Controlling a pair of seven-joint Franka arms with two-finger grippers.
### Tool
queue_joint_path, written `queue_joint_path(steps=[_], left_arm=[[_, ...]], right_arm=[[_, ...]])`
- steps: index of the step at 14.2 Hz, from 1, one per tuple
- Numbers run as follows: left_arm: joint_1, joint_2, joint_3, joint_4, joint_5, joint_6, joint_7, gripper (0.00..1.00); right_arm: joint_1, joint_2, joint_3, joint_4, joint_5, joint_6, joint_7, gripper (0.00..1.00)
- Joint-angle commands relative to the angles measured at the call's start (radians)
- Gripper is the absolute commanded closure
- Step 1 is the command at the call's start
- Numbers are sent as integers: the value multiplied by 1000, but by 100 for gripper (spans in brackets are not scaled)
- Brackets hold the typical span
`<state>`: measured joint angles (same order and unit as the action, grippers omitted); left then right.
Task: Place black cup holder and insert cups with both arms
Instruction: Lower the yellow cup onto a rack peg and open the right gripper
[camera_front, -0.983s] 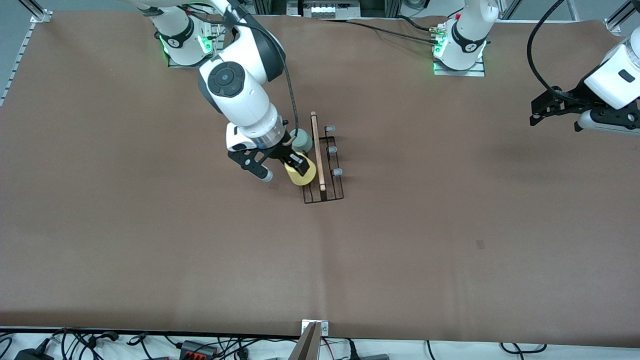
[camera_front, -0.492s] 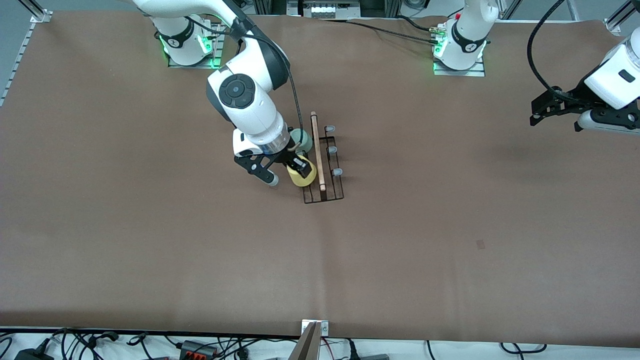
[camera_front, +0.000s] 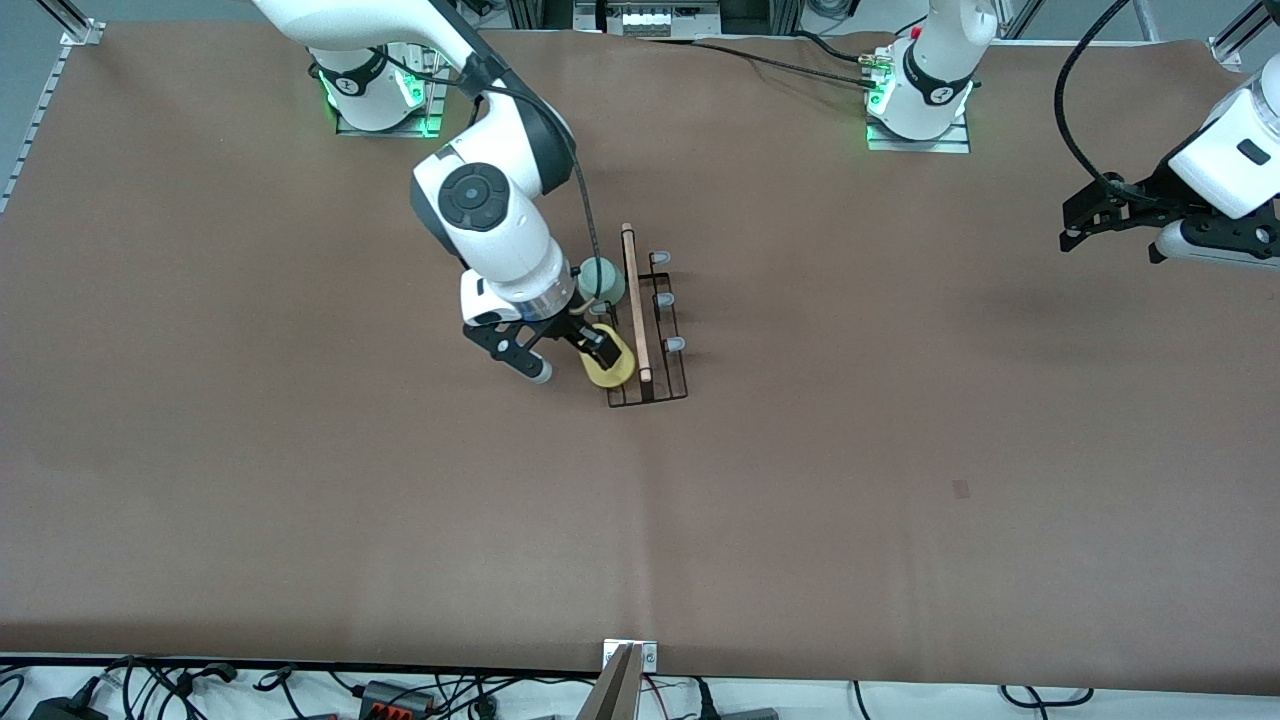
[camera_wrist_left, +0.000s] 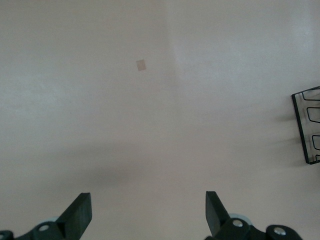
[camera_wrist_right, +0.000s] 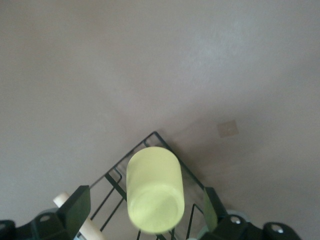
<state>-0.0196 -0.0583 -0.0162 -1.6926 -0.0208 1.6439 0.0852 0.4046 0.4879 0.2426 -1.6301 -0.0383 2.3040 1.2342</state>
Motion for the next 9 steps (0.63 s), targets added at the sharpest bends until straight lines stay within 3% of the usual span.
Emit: queue_joint_path(steps=[1,4,9], left_arm=[[0,11,4,25,-18,-12,2,0],[0,11,4,25,-18,-12,2,0],[0,11,4,25,-18,-10,2,0]], right_arm=[[-94,-119,10,-7,-6,-154,-70,0],[-242,-288,18,-27,14,-422,-327,0],[-470,-452,-11,-28,17,-638,-808,0]])
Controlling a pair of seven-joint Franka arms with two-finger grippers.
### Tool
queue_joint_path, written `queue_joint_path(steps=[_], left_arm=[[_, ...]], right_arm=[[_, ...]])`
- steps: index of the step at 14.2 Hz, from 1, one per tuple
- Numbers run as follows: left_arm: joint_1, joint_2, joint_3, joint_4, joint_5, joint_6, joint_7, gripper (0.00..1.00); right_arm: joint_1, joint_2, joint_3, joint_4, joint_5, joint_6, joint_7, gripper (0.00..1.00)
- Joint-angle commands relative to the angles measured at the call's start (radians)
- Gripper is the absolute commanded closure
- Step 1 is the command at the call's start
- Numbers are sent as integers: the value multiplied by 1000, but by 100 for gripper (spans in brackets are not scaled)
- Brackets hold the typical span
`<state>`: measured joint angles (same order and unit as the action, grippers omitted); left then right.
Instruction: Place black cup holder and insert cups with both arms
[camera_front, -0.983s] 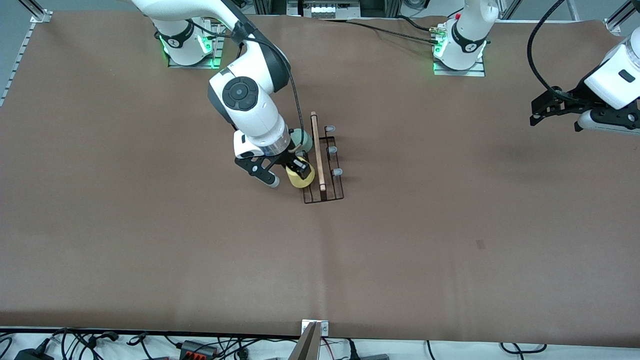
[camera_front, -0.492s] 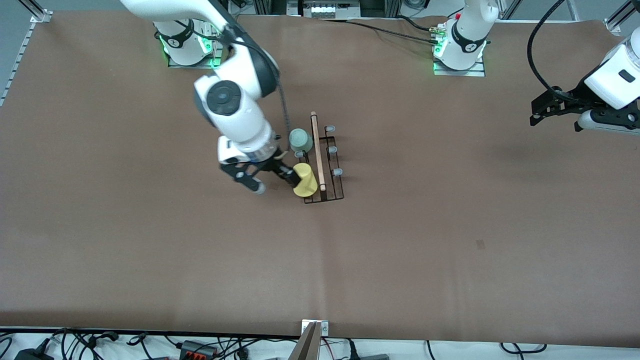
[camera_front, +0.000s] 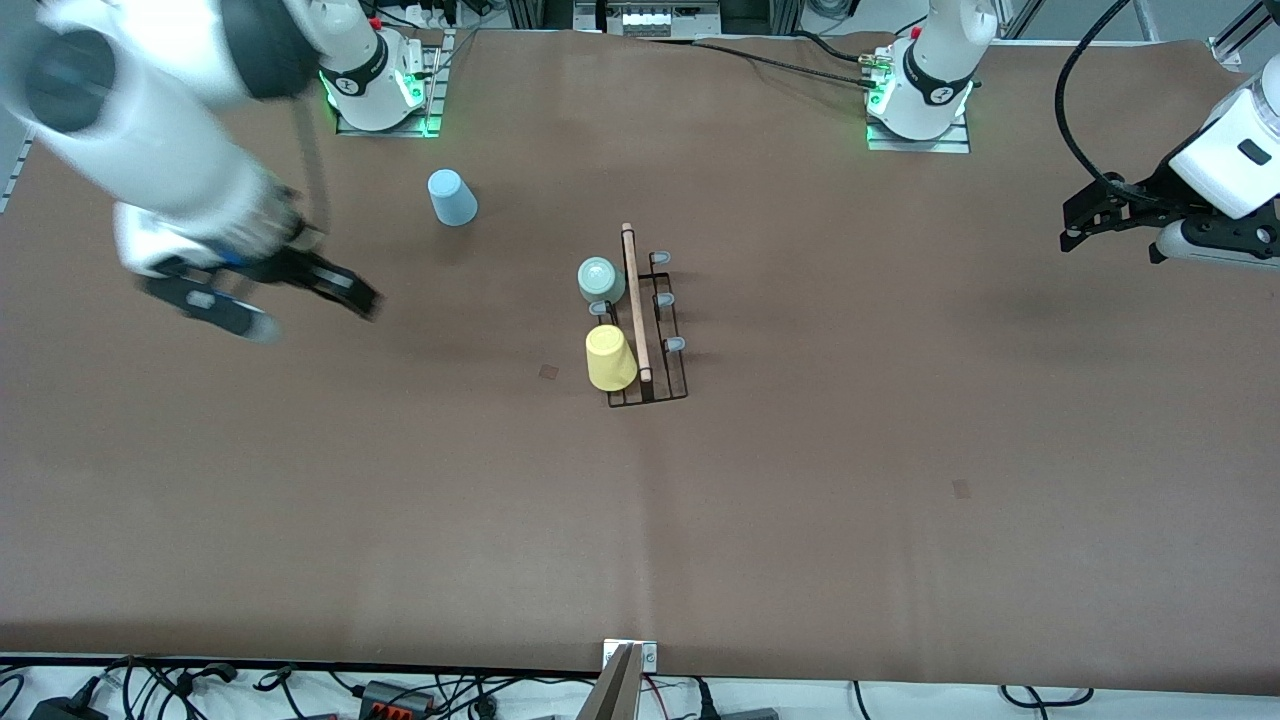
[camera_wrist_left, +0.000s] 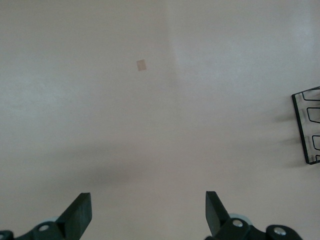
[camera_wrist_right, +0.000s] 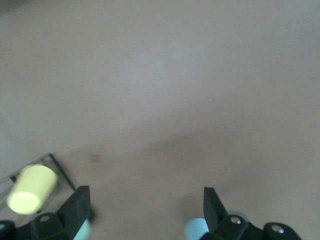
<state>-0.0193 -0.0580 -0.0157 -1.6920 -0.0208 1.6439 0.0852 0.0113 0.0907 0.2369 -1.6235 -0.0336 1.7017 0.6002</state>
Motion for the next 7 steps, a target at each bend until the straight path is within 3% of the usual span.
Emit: queue_joint_path(steps=[1,3,4,7], left_arm=[[-1,10,2,25,-16,-12,2,0],[-1,10,3,25,-18,-12,2,0],[-1,10,3,25,-18,-12,2,0],[-2,10,3,25,-16,-12,2,0]], right_arm=[[-85,-71,-63,-33,12,-48,-288,0],[-102,-88,-186,-27,12,-51,-478,0],[-126,-91,-215,-21,11,-50,-522,0],[-154,-106,-234,45,-17,-109,-550,0]])
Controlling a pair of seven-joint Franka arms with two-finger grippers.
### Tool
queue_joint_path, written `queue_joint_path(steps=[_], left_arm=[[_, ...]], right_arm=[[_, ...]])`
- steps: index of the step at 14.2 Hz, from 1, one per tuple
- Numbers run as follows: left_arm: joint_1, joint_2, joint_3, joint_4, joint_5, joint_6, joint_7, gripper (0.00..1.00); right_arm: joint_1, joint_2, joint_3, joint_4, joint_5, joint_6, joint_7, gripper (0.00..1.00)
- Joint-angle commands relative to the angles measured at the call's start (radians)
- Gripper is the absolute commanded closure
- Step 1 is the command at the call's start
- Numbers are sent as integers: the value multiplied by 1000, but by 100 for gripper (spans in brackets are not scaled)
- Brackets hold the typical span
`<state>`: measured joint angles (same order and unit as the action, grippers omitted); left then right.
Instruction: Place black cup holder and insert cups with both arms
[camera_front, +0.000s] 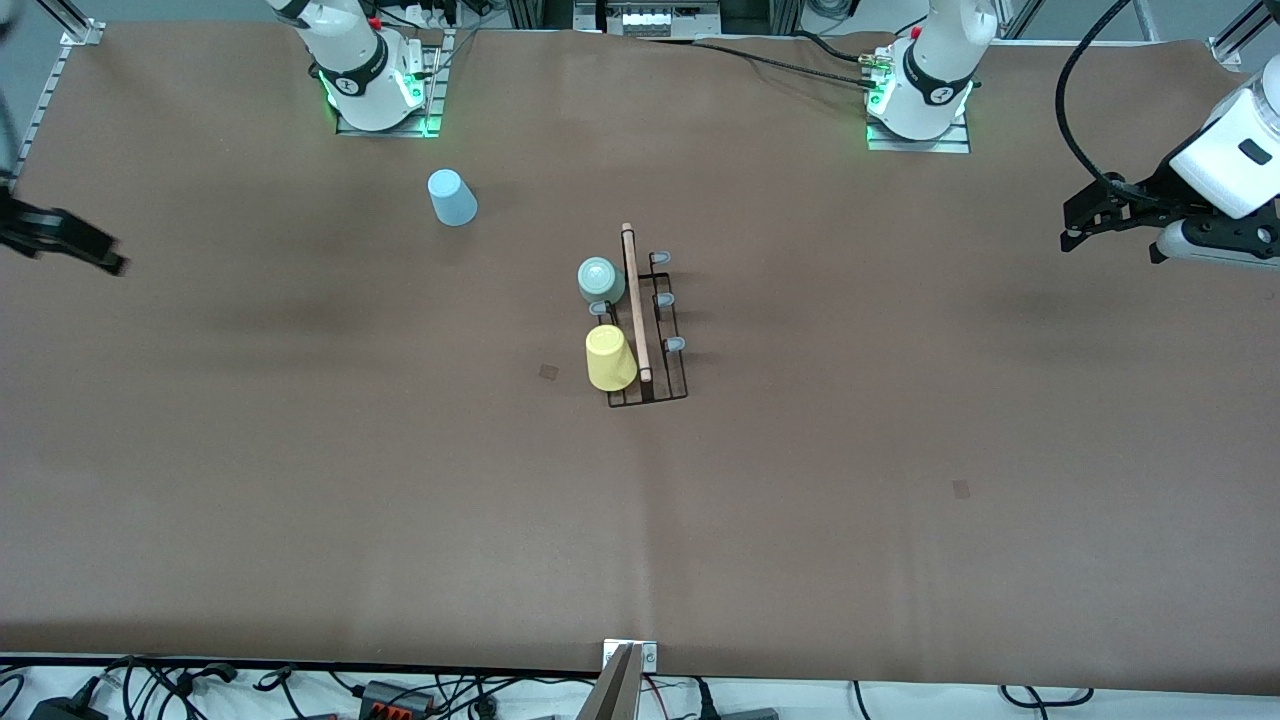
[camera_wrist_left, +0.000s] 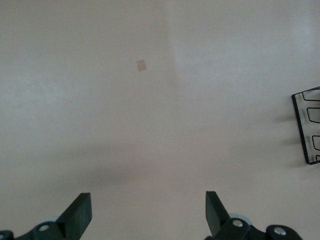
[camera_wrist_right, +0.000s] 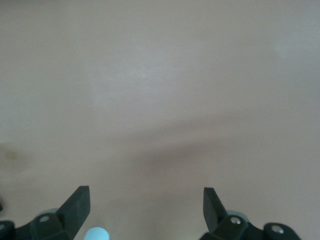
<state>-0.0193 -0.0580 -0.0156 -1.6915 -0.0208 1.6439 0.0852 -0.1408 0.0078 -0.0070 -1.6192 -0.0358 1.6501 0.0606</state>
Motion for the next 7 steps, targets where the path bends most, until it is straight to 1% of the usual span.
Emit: queue_joint_path(steps=[1,3,7], left_arm=[[-1,10,3,24,-16,-12,2,0],[-1,10,3,24,-18,-10,2,0],[-2,10,2,24,-18,-12,2,0]], right_arm=[[-3,-12,10,76,-7,-100,-11,0],[0,11,13,111,13,-131,1,0],[13,38,-2,117,1,-131,-82,0]])
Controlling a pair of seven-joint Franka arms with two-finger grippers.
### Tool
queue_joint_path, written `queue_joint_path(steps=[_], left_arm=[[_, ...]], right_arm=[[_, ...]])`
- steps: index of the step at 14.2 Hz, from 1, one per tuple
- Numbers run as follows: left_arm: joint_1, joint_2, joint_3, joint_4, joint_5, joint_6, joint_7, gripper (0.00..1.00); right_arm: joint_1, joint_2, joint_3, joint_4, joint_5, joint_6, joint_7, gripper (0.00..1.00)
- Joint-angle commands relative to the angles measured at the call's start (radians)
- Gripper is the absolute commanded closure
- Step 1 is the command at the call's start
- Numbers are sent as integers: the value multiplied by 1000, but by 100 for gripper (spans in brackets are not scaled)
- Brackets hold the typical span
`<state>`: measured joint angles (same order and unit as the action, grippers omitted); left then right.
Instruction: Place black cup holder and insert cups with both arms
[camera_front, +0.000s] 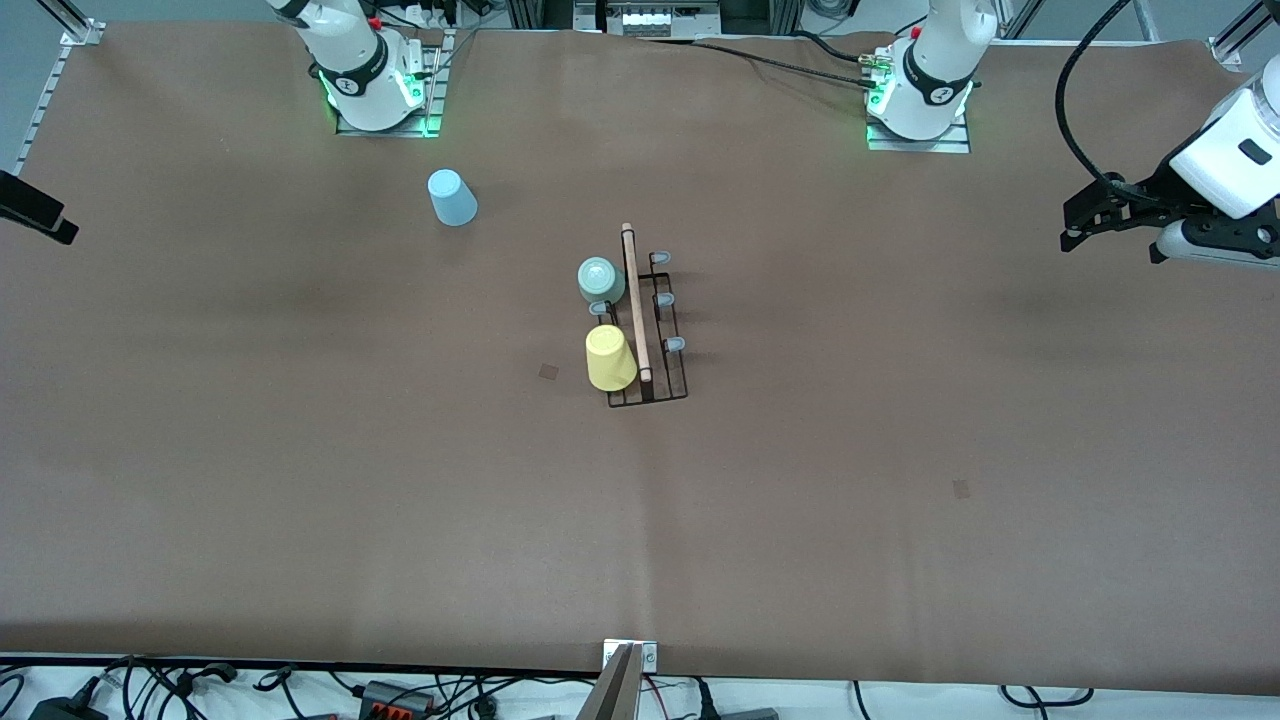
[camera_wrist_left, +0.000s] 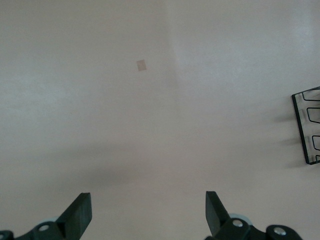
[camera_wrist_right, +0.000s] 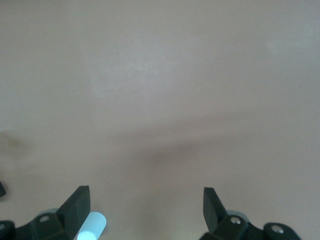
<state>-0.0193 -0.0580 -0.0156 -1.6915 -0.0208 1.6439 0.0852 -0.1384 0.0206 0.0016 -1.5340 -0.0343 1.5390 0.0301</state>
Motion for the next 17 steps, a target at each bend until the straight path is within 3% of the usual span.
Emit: queue_joint_path(steps=[1,17], left_arm=[[-2,10,3,24,-16,-12,2,0],[-2,10,3,24,-18,-10,2,0]], right_arm=[[19,25,-11,32,1,-20,-53,0],[23,12,1,31,-12,-43,-61,0]])
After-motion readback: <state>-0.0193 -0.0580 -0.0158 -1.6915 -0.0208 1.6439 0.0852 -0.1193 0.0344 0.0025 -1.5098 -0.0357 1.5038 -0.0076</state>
